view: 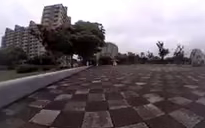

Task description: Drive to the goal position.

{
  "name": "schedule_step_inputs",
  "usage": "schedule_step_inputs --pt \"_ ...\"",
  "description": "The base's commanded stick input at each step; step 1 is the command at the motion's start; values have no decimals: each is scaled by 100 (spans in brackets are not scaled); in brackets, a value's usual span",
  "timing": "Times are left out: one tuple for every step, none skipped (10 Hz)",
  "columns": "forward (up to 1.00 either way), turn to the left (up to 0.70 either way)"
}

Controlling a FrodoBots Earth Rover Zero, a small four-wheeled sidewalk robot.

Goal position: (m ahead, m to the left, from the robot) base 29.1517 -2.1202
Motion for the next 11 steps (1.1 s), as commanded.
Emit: schedule_step_inputs --pt "100 0" --pt "100 0" --pt "100 0" --pt "100 0" --pt "100 0" --pt "100 0" --pt "100 0" --pt "100 0" --pt "100 29" --pt "100 40" --pt "100 40"
